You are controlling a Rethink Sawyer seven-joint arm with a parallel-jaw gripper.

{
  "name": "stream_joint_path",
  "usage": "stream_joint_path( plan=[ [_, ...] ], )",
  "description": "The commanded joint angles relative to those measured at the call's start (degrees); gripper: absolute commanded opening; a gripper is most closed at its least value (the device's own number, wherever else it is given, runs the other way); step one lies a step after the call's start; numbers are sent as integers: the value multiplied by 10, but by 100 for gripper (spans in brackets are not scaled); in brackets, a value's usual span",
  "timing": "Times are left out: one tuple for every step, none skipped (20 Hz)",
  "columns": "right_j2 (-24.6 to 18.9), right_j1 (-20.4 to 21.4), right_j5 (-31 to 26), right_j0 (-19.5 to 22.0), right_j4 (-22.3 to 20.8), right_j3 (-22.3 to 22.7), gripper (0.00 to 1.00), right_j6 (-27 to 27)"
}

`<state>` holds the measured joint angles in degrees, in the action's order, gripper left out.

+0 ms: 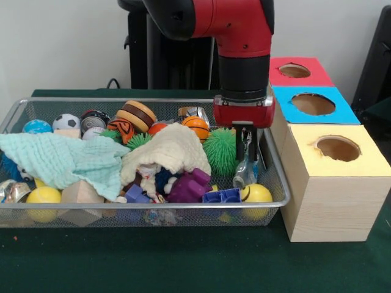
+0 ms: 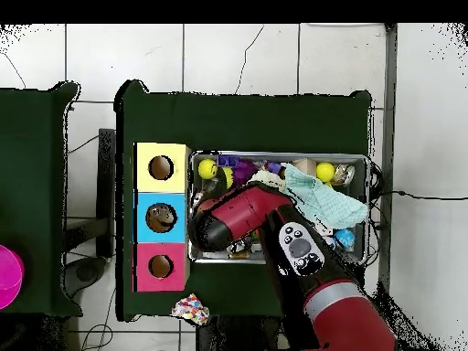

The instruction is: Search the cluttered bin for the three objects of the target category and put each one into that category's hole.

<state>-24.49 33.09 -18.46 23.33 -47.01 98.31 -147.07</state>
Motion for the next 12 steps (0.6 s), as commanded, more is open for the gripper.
stream_joint_path(
  plan=[
    [-99,1,59,-1,53,91,0,-1],
    [-100,5,57,-2,55,93,0,1],
    [-101,12,54,-2,60,97,0,0],
    [-101,17,52,-3,63,101,0,0],
    [-100,19,52,-5,65,101,0,-1],
    [-98,20,51,-7,65,101,0,-1],
    [-96,20,53,-9,65,100,0,0],
    [-93,15,55,-12,63,96,0,0],
    [-86,10,59,-18,58,88,0,-1],
    [-76,2,64,-26,50,78,0,-5],
    [-68,-5,70,-32,44,69,0,-7],
    [-46,-17,80,-49,30,50,0,-15]
  ],
)
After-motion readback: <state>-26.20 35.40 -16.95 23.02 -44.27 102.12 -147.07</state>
